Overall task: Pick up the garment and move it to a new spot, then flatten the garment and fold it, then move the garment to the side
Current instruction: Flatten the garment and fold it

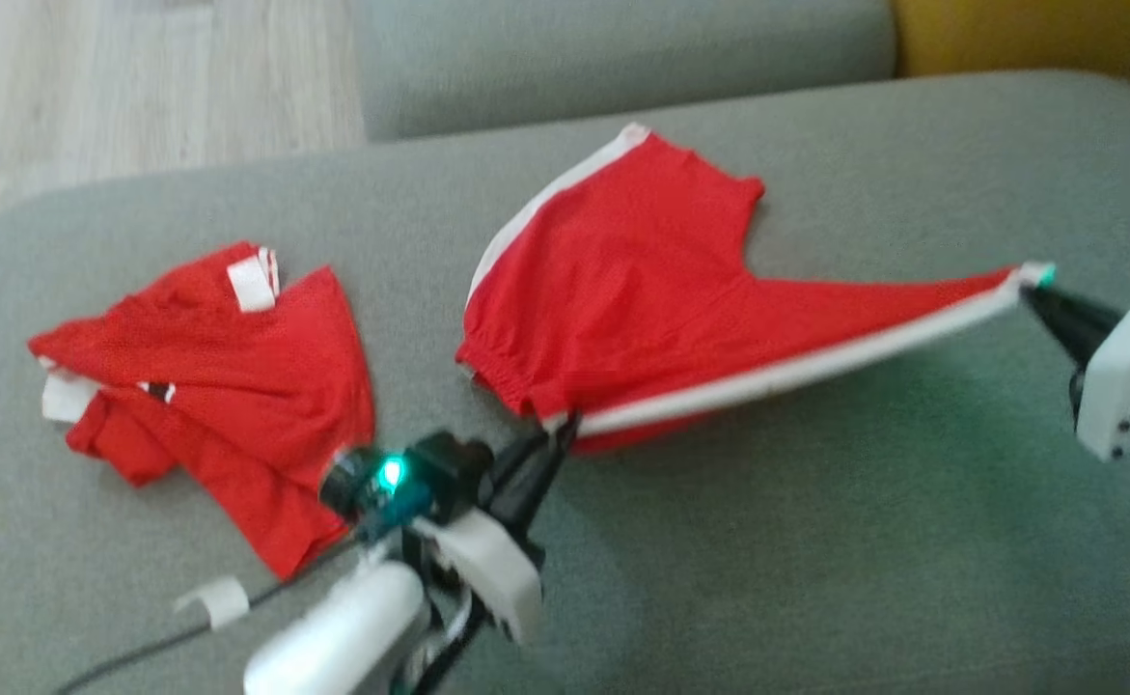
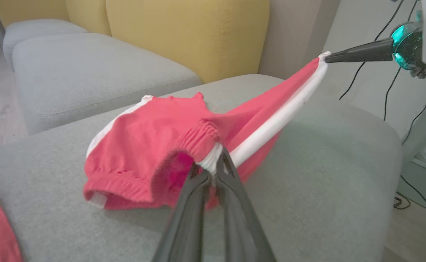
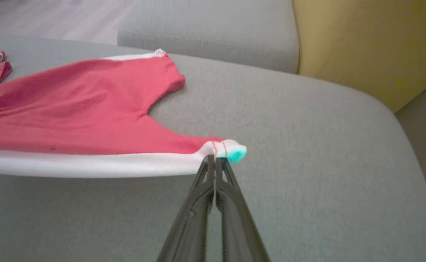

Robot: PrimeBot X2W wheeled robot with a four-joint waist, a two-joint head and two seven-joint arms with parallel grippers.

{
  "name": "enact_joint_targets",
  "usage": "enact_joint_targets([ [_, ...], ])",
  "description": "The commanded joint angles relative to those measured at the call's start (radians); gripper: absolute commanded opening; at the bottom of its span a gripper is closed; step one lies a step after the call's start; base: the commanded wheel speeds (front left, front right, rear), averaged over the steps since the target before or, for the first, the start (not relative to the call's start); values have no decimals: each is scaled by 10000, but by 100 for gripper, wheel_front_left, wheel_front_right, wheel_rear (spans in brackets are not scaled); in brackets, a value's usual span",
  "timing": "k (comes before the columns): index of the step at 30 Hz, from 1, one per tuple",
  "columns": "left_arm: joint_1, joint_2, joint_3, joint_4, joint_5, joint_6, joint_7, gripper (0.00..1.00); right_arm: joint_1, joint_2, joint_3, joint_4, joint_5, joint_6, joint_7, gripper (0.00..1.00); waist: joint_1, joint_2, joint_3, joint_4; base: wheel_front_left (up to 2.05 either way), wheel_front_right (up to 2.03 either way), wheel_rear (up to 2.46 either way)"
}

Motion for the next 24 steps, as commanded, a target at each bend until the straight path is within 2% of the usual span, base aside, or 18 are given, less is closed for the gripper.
enact_joint_targets([
  [1, -914, 300, 557, -286, 212, 127, 12, 0, -242, -199, -376, -188, -300, -9, -268, 0, 0, -1, 439, 144, 0, 0, 0],
  [8, -2232, 240, 1003, -35, 457, 338, 18, 0, -1516, 1086, -1616, -4, -2060, -9, -1246, 0, 0, -1, 1824, 605, 0, 0, 0],
  [9, -2543, 209, 1092, 83, 464, 282, -35, 0, -2013, 1482, -1765, 259, -2485, -9, -1421, 0, 0, -1, 2148, 783, 0, 0, 0],
  [17, -3521, -251, 1137, 841, 403, -19, -101, 0, -4031, 2641, -1513, 2226, -4166, -9, -2063, 0, 0, -1, 2952, 1471, 0, 0, 0],
  [24, -4386, -920, 1083, 1714, 403, -203, -239, 0, -5601, 3072, -1101, 3875, -4816, -9, -2385, 0, 0, -1, 3749, 2045, 0, 0, 0],
])
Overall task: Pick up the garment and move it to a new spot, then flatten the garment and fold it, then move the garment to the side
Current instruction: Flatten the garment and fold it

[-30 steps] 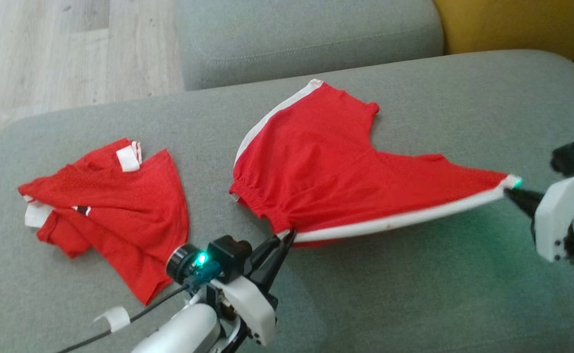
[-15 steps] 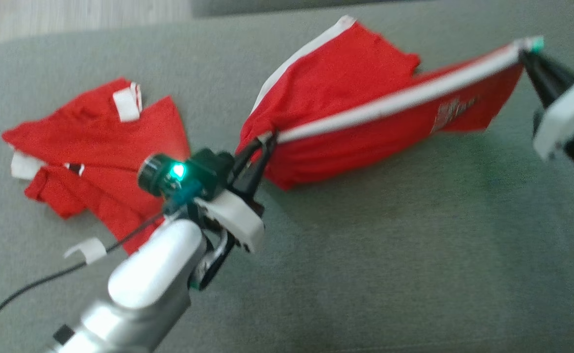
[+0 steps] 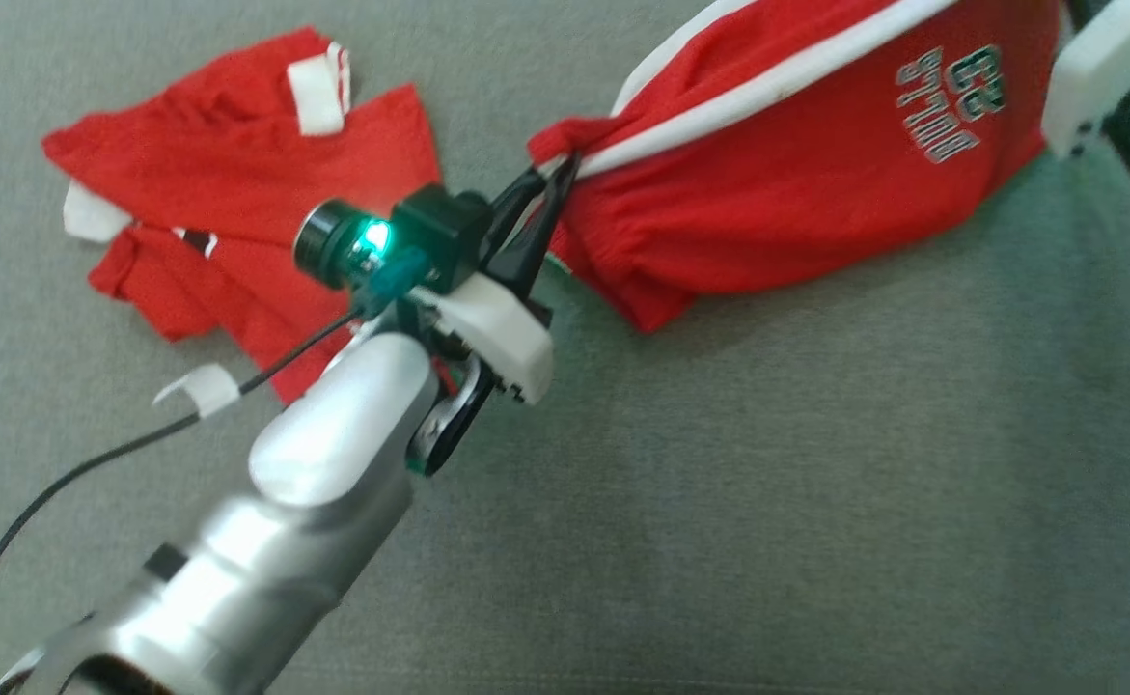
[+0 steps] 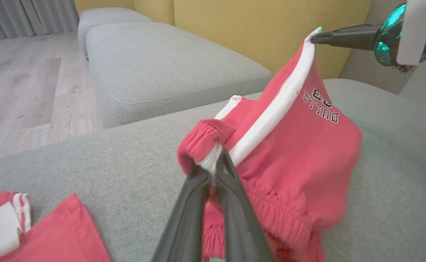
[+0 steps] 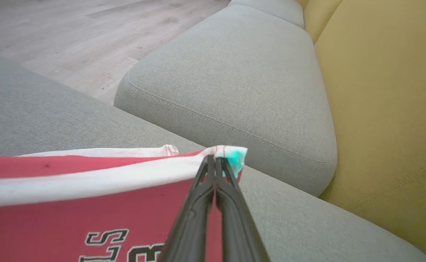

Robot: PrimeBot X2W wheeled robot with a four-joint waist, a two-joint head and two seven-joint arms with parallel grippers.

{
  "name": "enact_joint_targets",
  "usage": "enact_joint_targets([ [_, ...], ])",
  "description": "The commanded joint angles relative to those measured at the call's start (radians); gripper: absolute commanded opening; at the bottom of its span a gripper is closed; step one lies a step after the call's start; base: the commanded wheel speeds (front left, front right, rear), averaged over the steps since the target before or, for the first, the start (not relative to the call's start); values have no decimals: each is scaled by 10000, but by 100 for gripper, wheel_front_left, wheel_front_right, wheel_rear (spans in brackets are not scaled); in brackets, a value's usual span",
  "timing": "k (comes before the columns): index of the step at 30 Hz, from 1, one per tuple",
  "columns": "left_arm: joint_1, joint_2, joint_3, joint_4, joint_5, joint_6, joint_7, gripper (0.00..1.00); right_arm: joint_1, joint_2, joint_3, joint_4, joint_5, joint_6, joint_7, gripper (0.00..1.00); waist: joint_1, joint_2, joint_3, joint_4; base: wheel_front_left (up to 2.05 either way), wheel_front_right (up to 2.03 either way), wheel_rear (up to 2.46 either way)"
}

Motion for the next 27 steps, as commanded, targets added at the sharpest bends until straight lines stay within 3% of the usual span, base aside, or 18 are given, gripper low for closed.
enact_joint_targets([
  [1, -570, 16, 311, -76, 7, -48, -144, 0, -343, 71, 91, 3, -115, -9, -155, 0, -2, 0, 421, 354, 0, 0, 0],
  [16, -1675, -865, 51, 1312, 118, -143, -812, 0, -1908, 484, 576, 2293, -352, -9, -994, 0, -2, 0, 1150, 1007, 0, 0, 0],
  [17, -1718, -899, 44, 1386, 103, -118, -836, 0, -1982, 482, 583, 2429, -390, -9, -1085, 84, -2, 0, 1168, 1032, 0, 0, 0],
  [18, -1755, -929, 50, 1463, 78, -70, -855, 0, -2049, 490, 577, 2580, -426, -9, -1154, 100, -2, 0, 1181, 1050, 0, 0, 0],
  [19, -1785, -956, 67, 1543, 46, -3, -864, 25, -2107, 517, 592, 2721, -467, -9, -1208, 100, -2, 0, 1190, 1059, 0, 0, 0],
  [20, -1799, -978, 90, 1620, -6, 46, -866, 74, -2159, 559, 589, 2847, -491, -9, -1286, 100, -2, 0, 1186, 1051, 0, 0, 0],
  [21, -1801, -994, 131, 1682, -50, 106, -928, 100, -2204, 586, 637, 2934, -580, -9, -1431, 100, -2, 0, 1155, 1027, 0, 0, 0],
  [27, -1911, -911, 483, 1953, -143, 483, -1429, 100, -2539, 956, 159, 3484, -578, -9, -2376, 100, -2, 0, 857, 818, 0, 0, 0],
])
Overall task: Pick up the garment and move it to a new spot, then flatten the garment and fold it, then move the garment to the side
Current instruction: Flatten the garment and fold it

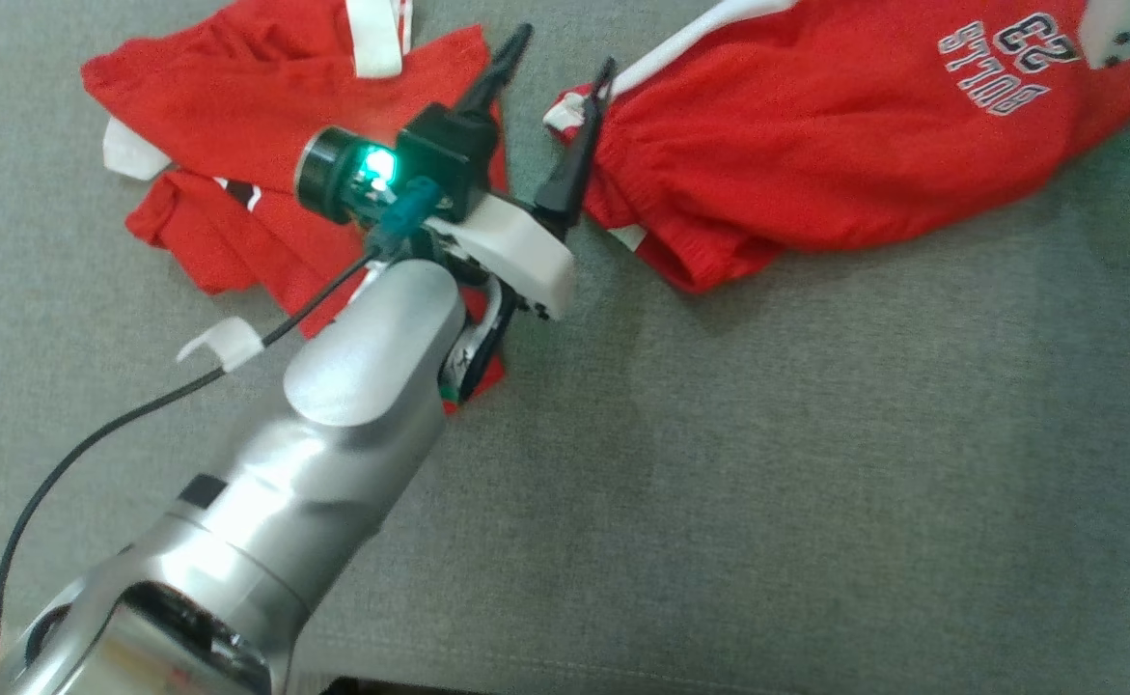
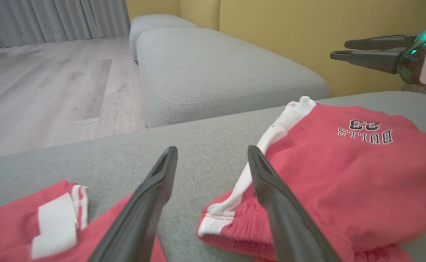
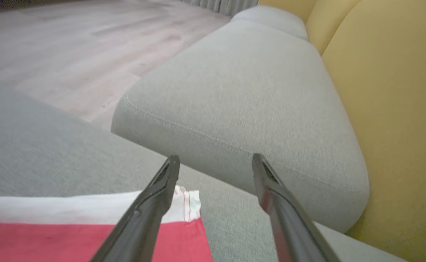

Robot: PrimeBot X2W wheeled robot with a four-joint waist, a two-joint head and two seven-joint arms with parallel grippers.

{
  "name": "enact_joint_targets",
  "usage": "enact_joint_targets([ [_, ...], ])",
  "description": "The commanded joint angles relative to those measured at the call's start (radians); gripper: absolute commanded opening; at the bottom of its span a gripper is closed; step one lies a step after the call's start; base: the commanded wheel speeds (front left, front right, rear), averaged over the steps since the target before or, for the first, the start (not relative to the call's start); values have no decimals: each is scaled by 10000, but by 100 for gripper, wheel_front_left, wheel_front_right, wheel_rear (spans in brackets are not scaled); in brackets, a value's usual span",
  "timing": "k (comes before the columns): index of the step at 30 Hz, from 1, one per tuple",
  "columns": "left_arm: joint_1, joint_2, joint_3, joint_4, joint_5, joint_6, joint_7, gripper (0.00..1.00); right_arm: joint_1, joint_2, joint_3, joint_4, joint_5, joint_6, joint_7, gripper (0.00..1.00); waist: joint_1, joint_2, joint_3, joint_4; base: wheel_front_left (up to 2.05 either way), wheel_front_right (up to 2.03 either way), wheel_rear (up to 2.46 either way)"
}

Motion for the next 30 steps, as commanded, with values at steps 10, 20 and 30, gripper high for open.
enact_joint_targets([
  [10, -35, 1178, 1173, -1023, 403, 582, -656, 100, 890, 708, -1665, -1543, 1089, -9, -1025, 100, -1, 1, -1608, -719, 0, 0, 0],
  [20, 2620, 2136, 2487, -2996, 916, 1201, -672, 100, 5608, 2336, -4347, -5962, -59, -9, -1033, 100, -1, 1, -3125, -1539, 0, 0, 0],
  [30, 6059, 2083, 3607, -3935, 1240, 1414, -673, 100, 9706, 3237, -4813, -7922, -462, -9, -1034, 100, -1, 1, -3776, -2080, 0, 0, 0],
])
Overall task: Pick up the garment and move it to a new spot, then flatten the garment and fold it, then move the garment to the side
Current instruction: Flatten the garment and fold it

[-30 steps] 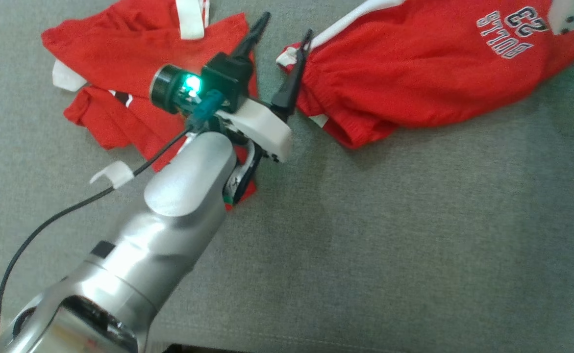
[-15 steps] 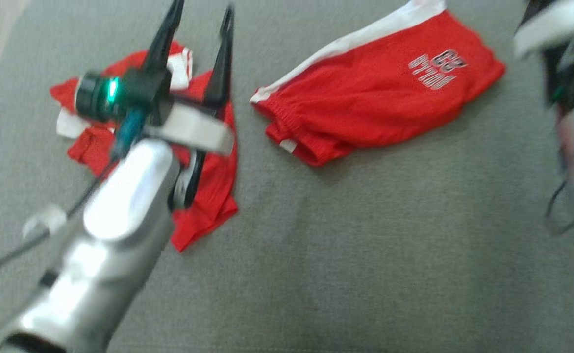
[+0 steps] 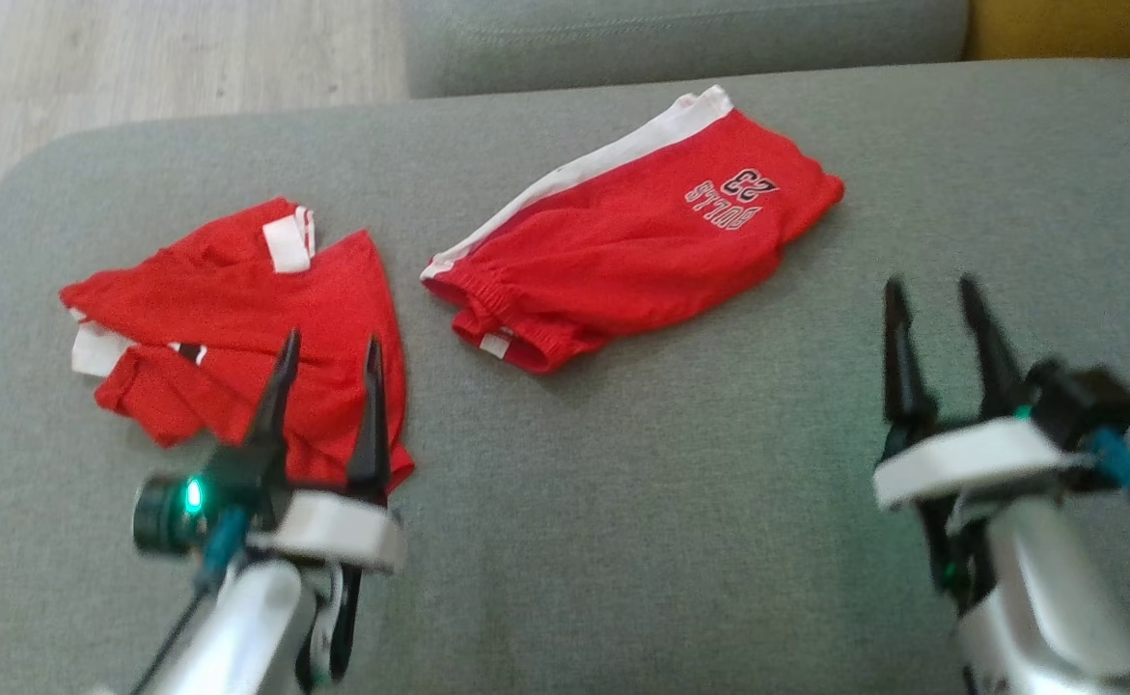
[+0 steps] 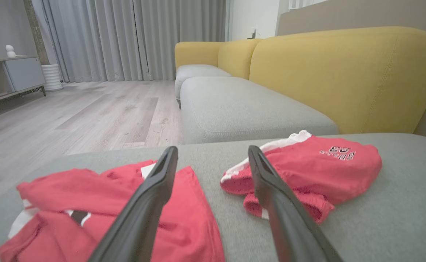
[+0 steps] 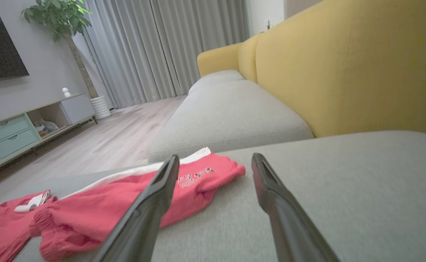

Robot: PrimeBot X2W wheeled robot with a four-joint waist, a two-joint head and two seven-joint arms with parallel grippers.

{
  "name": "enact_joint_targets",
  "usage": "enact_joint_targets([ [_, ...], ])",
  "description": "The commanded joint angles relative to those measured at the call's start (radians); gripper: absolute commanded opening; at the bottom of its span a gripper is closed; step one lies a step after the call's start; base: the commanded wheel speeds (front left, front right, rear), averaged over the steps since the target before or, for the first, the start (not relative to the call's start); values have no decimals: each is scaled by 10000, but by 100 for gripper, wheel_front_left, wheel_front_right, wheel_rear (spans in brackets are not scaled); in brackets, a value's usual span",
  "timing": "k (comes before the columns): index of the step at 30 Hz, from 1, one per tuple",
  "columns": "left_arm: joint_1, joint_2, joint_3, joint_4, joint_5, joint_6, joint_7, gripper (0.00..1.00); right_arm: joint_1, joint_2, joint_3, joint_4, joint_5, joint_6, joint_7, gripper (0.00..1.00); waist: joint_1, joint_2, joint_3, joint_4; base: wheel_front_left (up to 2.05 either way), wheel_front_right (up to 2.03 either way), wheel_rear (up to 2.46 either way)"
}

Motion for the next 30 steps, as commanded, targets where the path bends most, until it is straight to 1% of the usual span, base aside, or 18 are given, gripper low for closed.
enact_joint_targets([
  [1, 33, 138, 586, -392, 159, -6, -50, 100, 45, 148, 435, -503, 176, -7, -62, 100, 2, -1, -152, -138, 0, 0, 0],
  [6, 523, -48, 835, -502, 402, -158, -50, 100, 525, 151, 686, -660, 219, -7, -62, 100, 2, -1, -195, -138, 0, 0, 0],
  [10, 468, -222, 956, -529, 660, -370, -50, 100, 465, 152, 680, -734, 8, -7, -54, 100, 2, -1, -8, 3, 0, 0, 0],
  [14, 113, -382, 1026, -606, 904, -565, -51, 100, -189, 153, 364, -835, -304, -7, 381, 100, 2, -1, 507, 270, 0, 0, 0],
  [19, -529, -626, 1035, -742, 1210, -808, -51, 100, -1764, 33, -578, -562, -791, -7, 1603, 100, 2, -1, 1418, 802, 0, 0, 0],
  [20, -647, -682, 1039, -750, 1262, -848, -51, 100, -2133, -31, -780, -417, -881, -7, 1805, 100, 2, -1, 1567, 912, 0, 0, 0],
  [21, -855, -807, 1051, -762, 1346, -918, -51, 100, -2829, -145, -1190, 86, -1026, -7, 2349, 100, 2, -1, 1873, 1136, 0, 0, 0],
  [24, -1101, -992, 1051, -769, 1467, -1035, -51, 100, -3822, -397, -1876, 1075, -1576, -7, 3045, 100, 2, -1, 2253, 1455, 0, 0, 0],
  [27, -1283, -1157, 1033, -765, 1589, -1145, -51, 100, -4687, -601, -2559, 2119, -2199, -7, 3507, 100, 2, -1, 2536, 1751, 0, 0, 0],
  [30, -1454, -1290, 1040, -749, 1684, -1247, -51, 100, -5376, -777, -2959, 3156, -2698, -7, 3796, 100, 2, -1, 2757, 2003, 0, 0, 0],
])
